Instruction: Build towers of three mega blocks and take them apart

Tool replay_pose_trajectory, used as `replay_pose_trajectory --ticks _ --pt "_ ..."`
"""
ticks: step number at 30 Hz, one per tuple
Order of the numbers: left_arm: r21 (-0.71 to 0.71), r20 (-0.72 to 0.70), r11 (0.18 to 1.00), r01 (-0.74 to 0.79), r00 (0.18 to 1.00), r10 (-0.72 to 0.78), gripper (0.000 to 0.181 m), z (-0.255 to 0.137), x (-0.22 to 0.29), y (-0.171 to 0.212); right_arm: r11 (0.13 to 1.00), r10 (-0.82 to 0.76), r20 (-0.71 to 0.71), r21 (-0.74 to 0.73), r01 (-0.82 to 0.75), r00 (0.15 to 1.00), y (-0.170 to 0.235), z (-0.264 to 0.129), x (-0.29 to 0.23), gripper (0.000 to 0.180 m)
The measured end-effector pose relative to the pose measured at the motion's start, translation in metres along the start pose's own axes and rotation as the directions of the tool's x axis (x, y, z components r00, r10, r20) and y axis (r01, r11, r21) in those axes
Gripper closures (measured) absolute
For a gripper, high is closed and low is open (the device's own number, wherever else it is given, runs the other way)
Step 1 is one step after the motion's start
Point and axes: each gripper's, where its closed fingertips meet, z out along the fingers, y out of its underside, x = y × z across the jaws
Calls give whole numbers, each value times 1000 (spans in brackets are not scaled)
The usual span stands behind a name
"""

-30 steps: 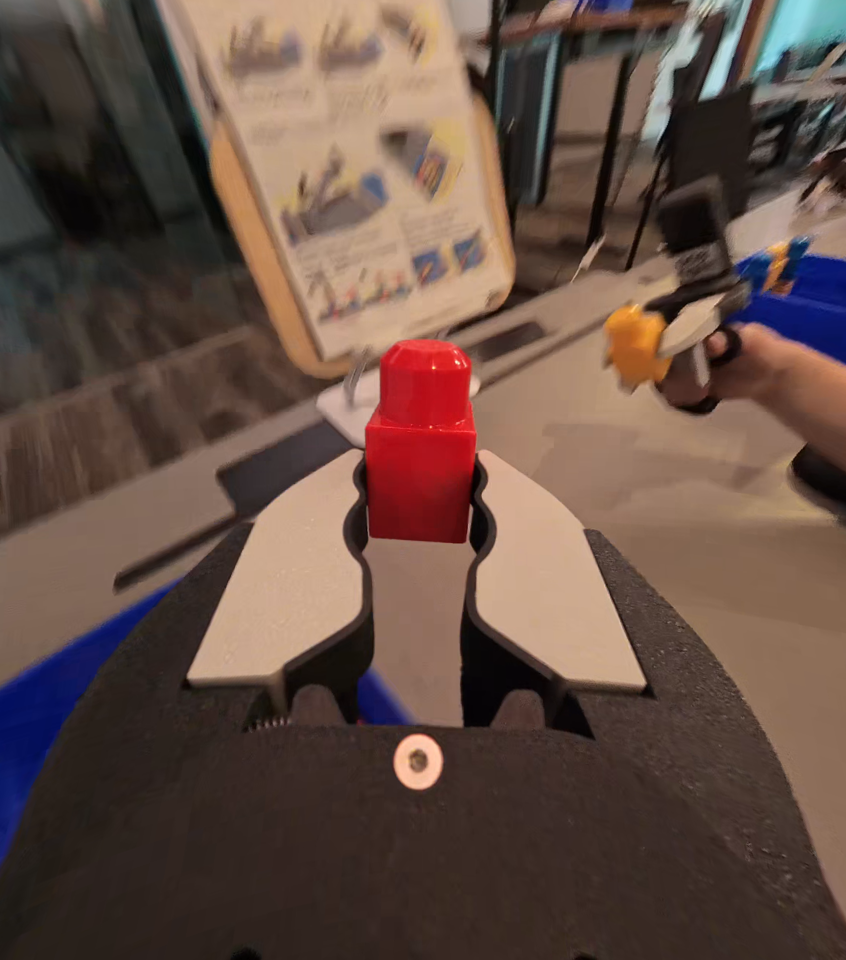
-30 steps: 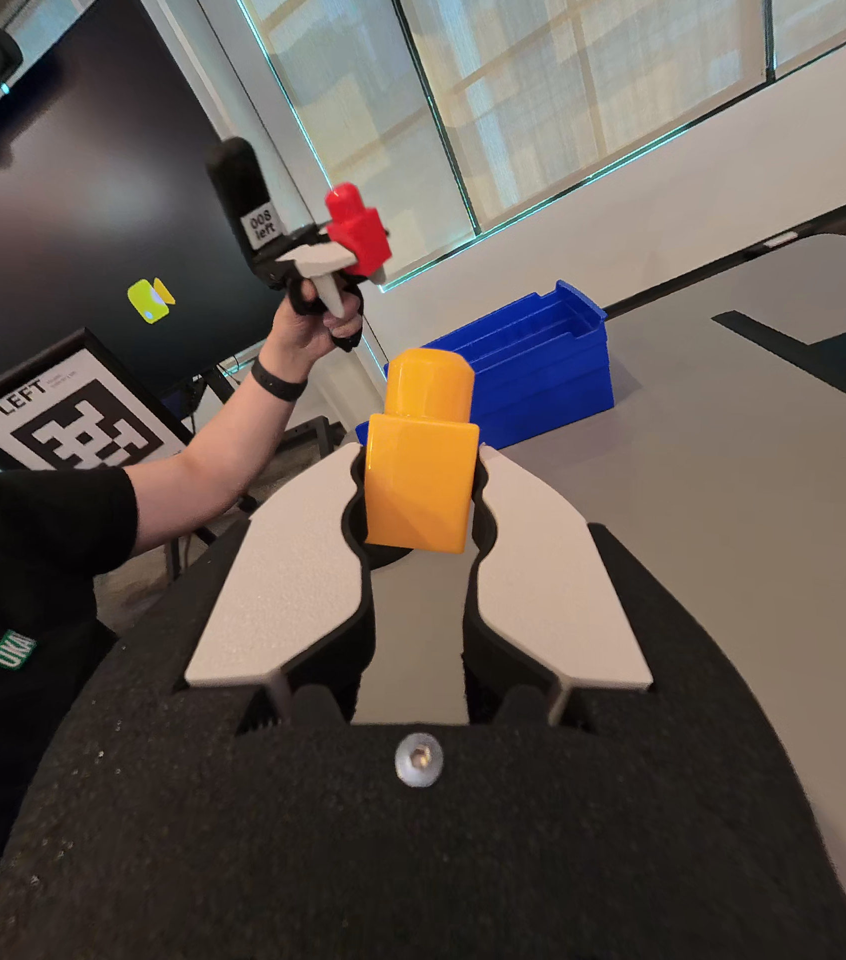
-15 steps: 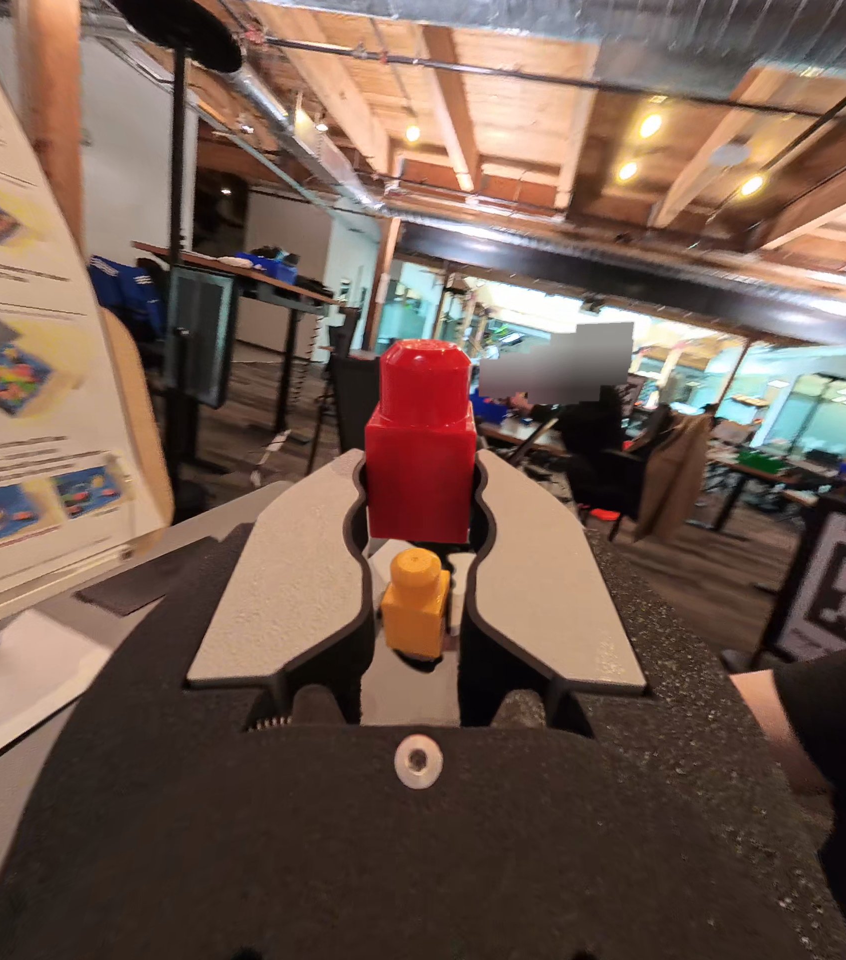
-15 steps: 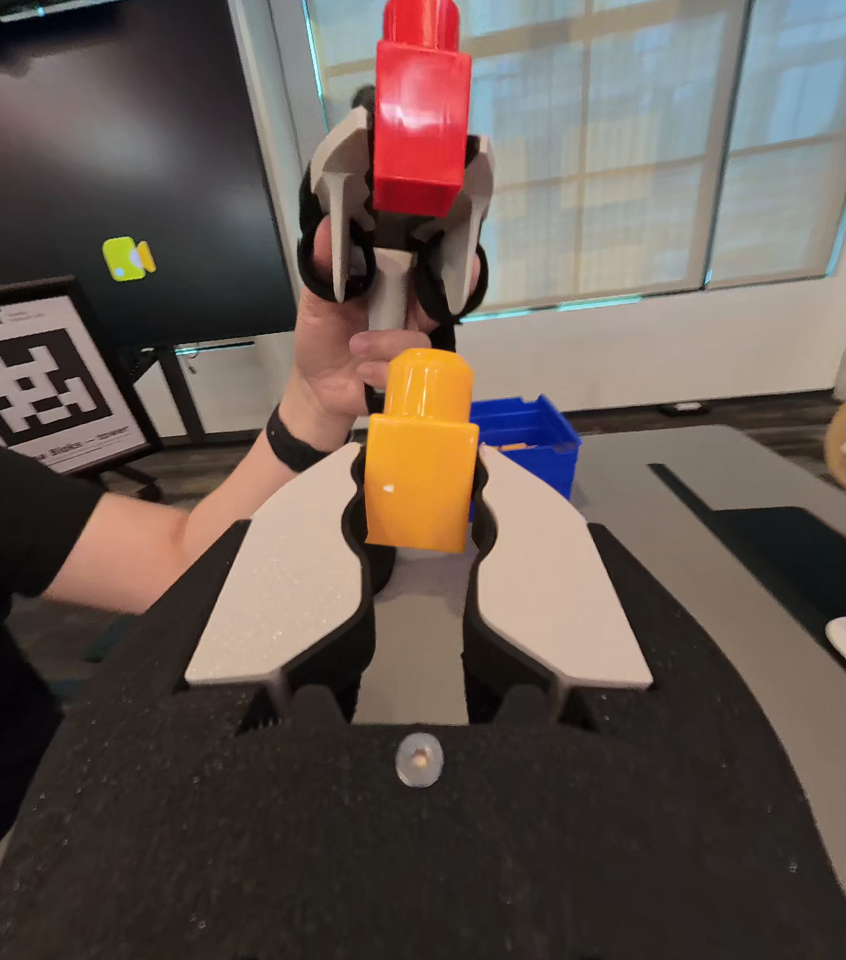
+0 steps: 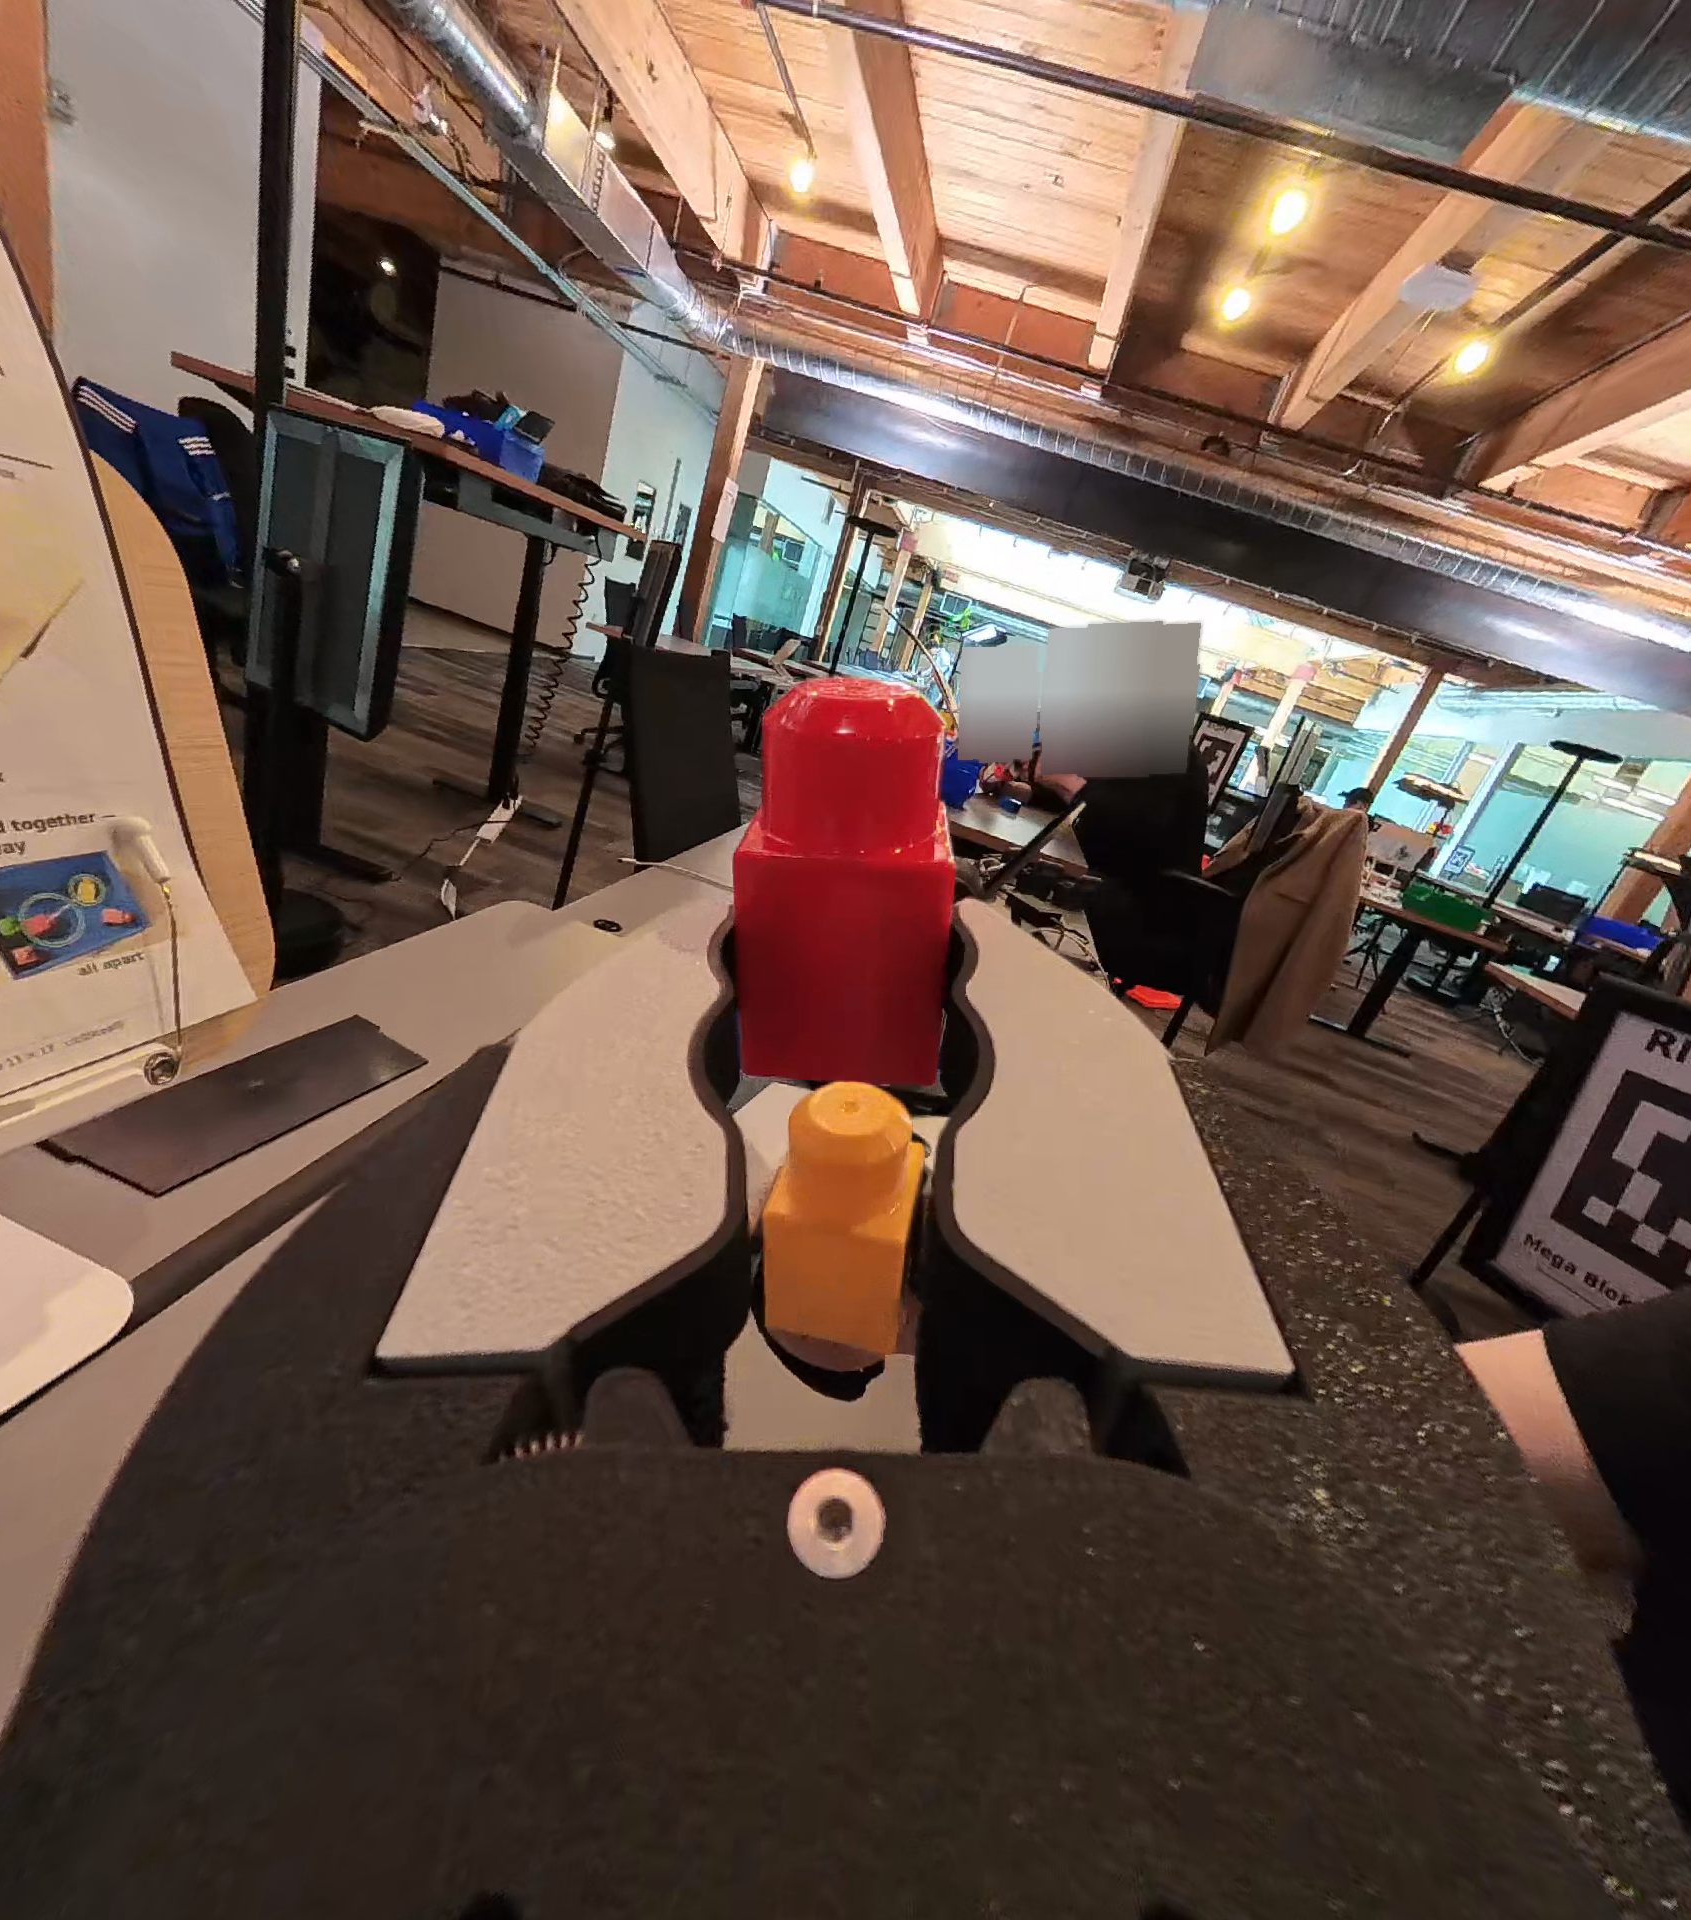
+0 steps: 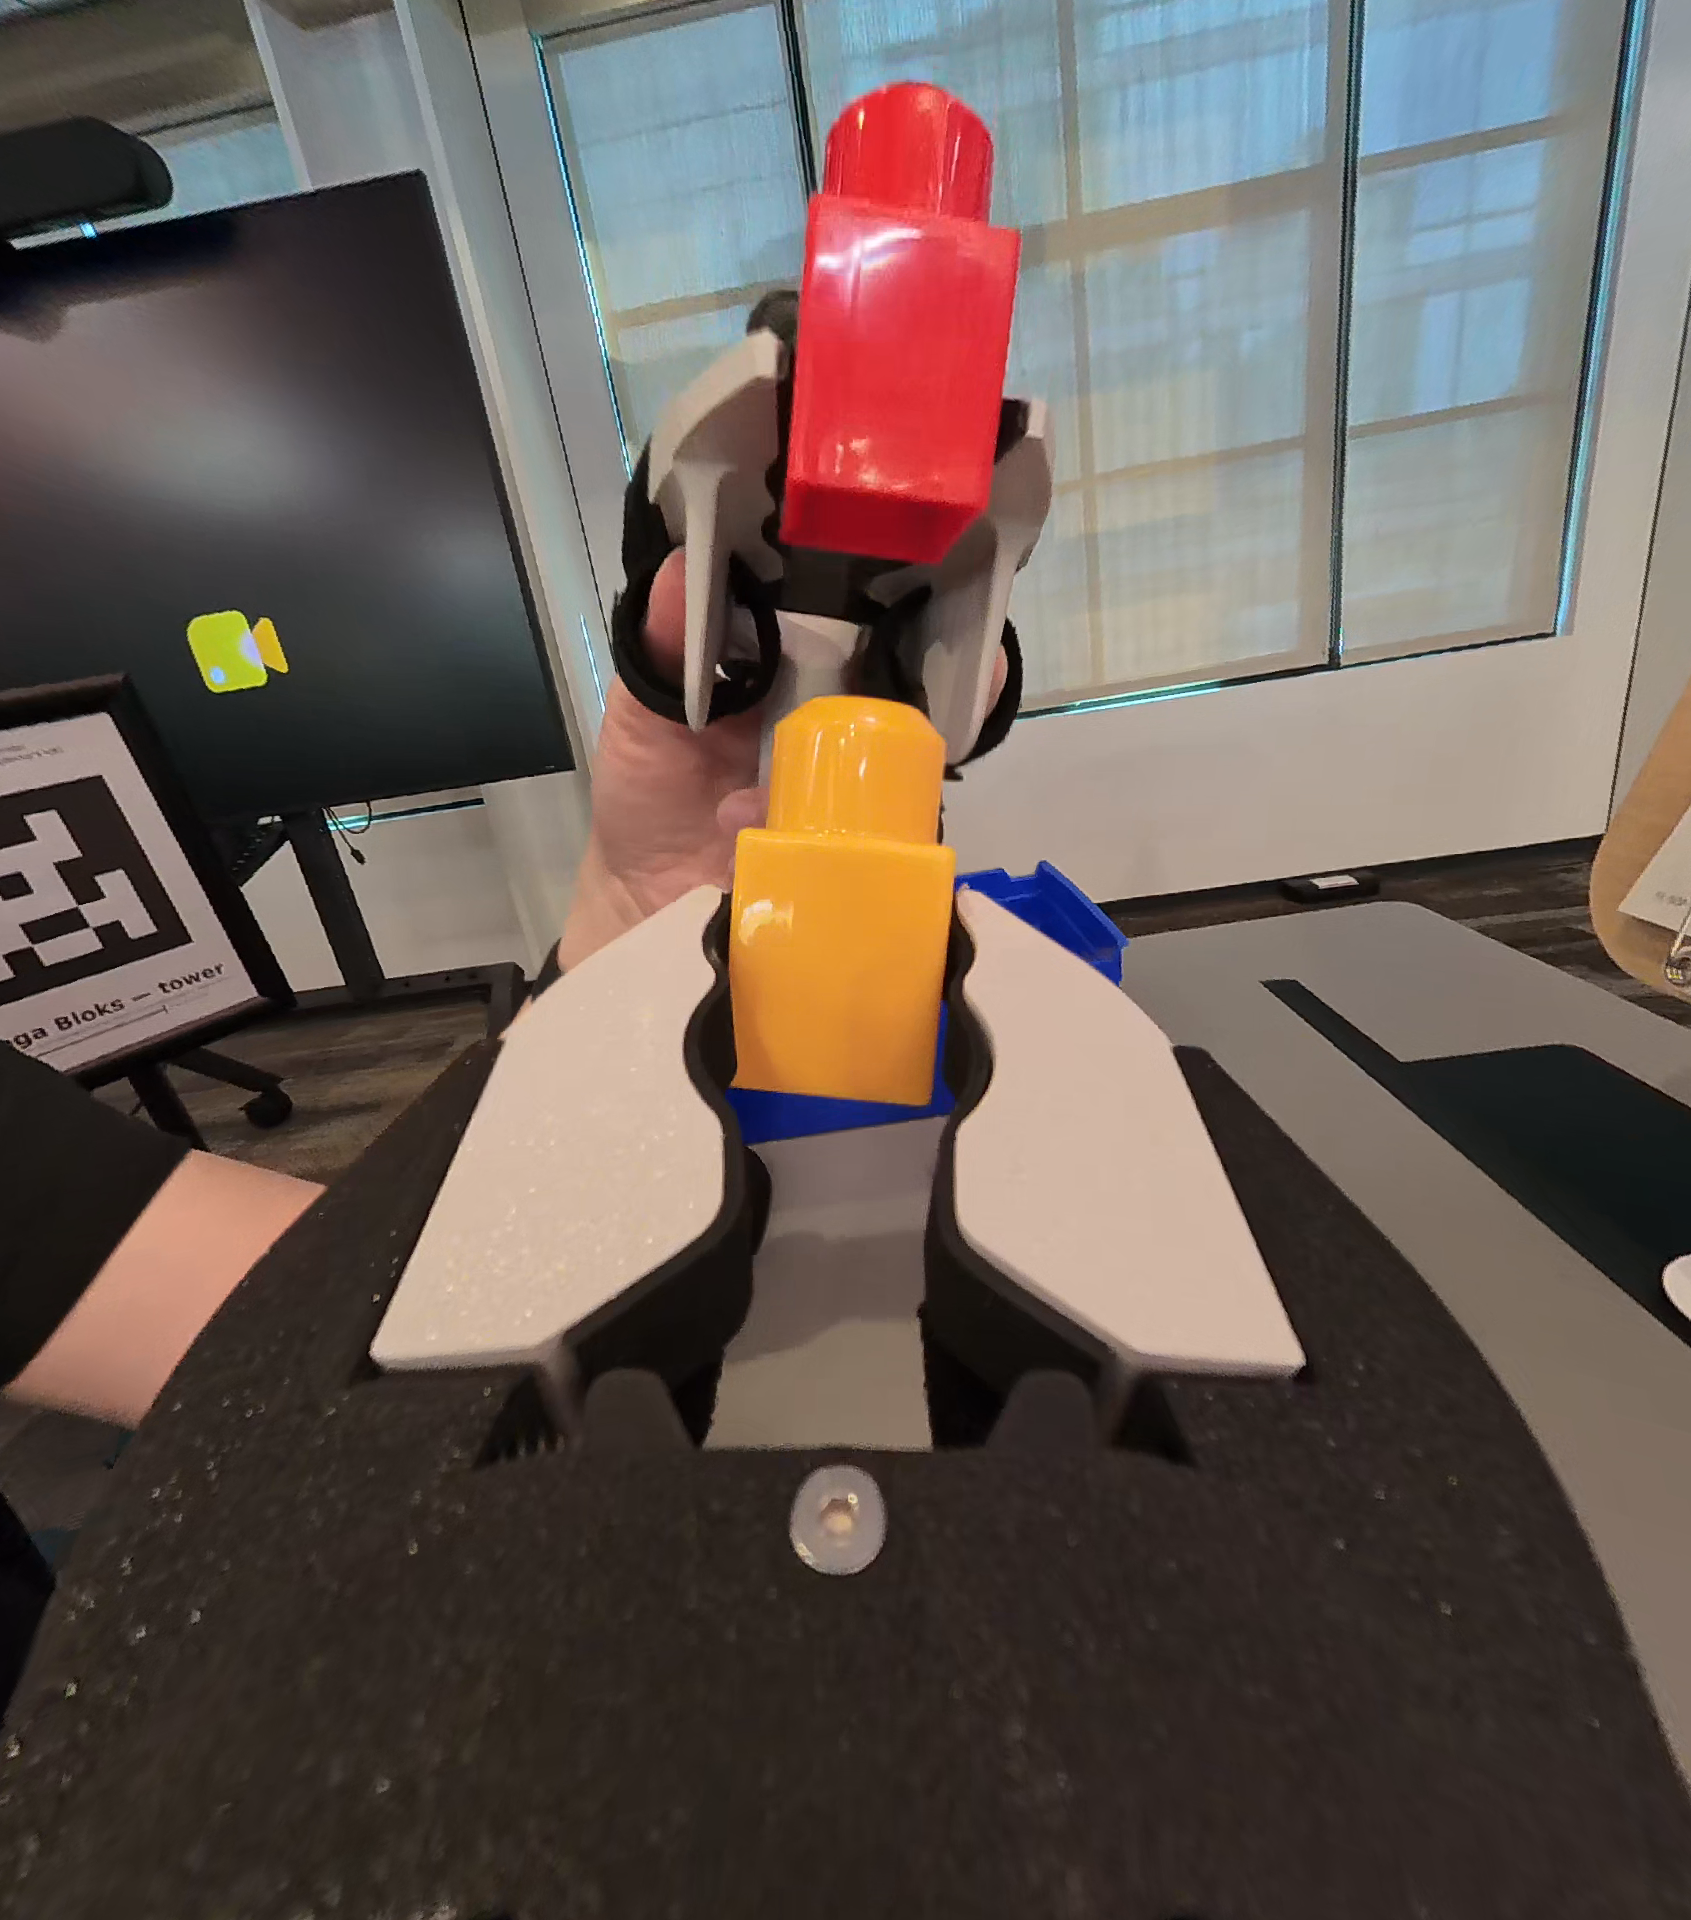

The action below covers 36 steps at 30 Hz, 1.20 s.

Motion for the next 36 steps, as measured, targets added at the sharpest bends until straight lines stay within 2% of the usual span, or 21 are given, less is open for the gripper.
replay_pose_trajectory --ticks 3,10,16,26,36 --pt "-7 2 1000 -11 1000 11 145 -2 4 1 1000 -22 -6 -12 22 1000 -5 -1 -2 144" --pt "33 -124 999 -10 992 14 145 10 27 3 1000 15 70 19 -17 997 -18 -3 -18 144" --pt "9 -121 1000 0 993 2 145 26 25 14 999 -3 81 35 1 997 -28 -5 -24 144" --pt "-23 -137 999 24 990 -27 145 32 27 21 1000 -7 54 28 5 998 -28 -9 -18 144" --pt "-67 -95 997 25 995 -31 145 42 19 34 998 -1 20 58 0 1000 -31 -19 -9 144"
